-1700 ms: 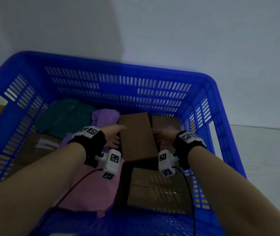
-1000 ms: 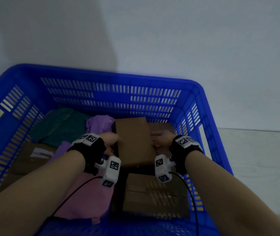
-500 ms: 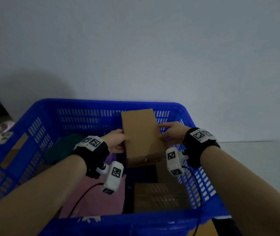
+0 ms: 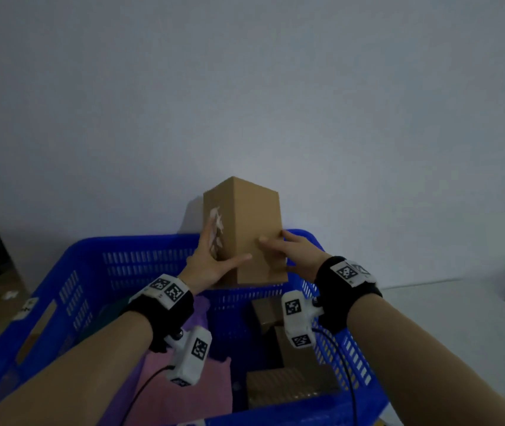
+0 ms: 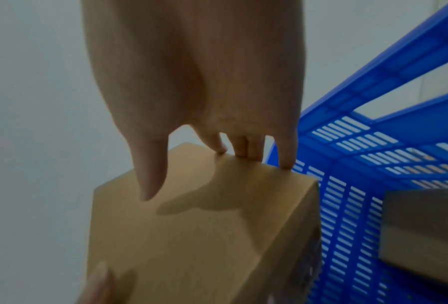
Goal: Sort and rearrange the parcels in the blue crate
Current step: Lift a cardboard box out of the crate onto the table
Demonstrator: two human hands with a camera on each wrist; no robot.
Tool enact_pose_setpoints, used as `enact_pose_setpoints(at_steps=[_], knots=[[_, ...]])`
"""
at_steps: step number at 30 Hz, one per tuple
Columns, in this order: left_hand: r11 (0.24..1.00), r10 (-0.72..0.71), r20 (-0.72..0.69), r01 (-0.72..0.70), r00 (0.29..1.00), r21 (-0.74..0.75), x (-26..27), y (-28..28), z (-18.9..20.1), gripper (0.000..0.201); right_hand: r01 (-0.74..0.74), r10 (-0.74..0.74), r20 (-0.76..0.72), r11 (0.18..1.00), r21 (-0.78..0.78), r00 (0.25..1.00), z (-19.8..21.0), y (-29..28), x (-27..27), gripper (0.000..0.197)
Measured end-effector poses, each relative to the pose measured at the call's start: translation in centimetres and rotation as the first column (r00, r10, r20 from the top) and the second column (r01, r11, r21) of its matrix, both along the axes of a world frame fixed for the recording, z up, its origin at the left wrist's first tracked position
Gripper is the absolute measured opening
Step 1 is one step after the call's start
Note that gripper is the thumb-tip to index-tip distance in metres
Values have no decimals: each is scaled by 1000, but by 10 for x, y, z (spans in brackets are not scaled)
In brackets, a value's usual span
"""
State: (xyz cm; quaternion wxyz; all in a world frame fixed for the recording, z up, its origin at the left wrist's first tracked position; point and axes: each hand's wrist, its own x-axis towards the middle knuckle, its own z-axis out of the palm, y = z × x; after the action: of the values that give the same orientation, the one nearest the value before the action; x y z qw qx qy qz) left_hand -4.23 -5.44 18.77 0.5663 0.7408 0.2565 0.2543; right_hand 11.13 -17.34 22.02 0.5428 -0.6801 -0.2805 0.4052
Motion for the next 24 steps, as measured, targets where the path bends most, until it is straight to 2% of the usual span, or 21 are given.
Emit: enact_pose_setpoints(at_steps=[1,3,5,6,8,10,14,16,18,21,24], knots=[[999,36,-22,-35,999,16,-3,1,0,130,-8,8,9,1000,1,1000,1,2,-6,54],[996,74,-68,-71,995,55,-9,5,2,143,-10,11,36,1000,-4,999,4,6,-18,75],[997,47,-70,-43,996,61,-15,5,6,142,1,-1,61,1000,-8,998,4,10,-25,93],[998,28,-70,-25,997,55,-19,4,9,138,5,-5,72,1000,-7,997,5,11,-28,93],[999,7,-82,-4,997,46,-25,6,13,127,-17,16,87,1000,5,996,9,10,-33,79],[1000,-2,-81,3,997,16,-31,8,18,103,-37,35,78,999,22,996,12,8,-35,65],[969,-13,30,20,999,-245,-40,11,32,62,-48,49,-24,997,62,999,9,9,-42,56],[965,-20,16,24,1000,-260,-41,11,38,42,-10,17,-54,991,134,998,3,10,-44,51],[974,-21,-8,19,1000,-225,-44,13,38,38,37,-23,-74,981,190,997,-3,9,-42,53],[988,-18,7,19,1000,-155,-48,22,31,43,39,-16,-96,972,234,995,-8,6,-38,52],[982,19,10,-17,1000,-187,-50,28,26,53,44,-21,-93,968,248,995,-9,5,-35,49]])
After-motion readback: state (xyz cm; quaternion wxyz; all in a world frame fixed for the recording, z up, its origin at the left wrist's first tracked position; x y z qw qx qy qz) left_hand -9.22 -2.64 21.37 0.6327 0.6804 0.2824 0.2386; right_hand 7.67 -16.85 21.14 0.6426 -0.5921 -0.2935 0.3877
